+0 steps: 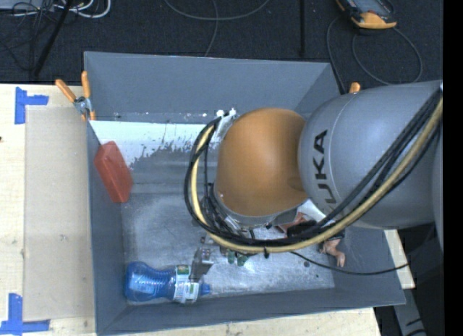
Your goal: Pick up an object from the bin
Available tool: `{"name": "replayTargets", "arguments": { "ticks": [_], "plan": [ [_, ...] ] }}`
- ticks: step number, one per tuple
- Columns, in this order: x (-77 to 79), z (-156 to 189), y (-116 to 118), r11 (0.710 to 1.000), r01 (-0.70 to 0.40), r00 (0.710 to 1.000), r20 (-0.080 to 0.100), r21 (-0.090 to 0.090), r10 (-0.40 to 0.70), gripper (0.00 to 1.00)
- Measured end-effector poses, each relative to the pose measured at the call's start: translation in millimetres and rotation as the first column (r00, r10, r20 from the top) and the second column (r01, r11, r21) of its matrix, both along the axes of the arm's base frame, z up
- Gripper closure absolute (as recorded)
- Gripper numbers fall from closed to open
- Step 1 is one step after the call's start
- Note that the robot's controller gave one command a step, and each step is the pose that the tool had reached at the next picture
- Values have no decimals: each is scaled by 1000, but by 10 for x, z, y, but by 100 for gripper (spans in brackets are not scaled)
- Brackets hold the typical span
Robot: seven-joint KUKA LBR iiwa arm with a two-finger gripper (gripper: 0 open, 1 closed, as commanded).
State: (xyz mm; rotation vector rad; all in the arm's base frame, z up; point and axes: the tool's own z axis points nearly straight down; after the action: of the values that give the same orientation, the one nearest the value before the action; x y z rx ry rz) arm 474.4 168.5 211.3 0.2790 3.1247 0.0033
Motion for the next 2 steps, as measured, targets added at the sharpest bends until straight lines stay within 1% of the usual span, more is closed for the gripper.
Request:
{"name": "replayTargets", "arguments": {
  "ticks": [1, 2],
  "plan": [
    [44, -532, 28, 986, 167, 986, -5, -1, -167, 0],
    [95, -901, 11, 991, -130, 991, -8, -3, 130, 0]
  ]
}}
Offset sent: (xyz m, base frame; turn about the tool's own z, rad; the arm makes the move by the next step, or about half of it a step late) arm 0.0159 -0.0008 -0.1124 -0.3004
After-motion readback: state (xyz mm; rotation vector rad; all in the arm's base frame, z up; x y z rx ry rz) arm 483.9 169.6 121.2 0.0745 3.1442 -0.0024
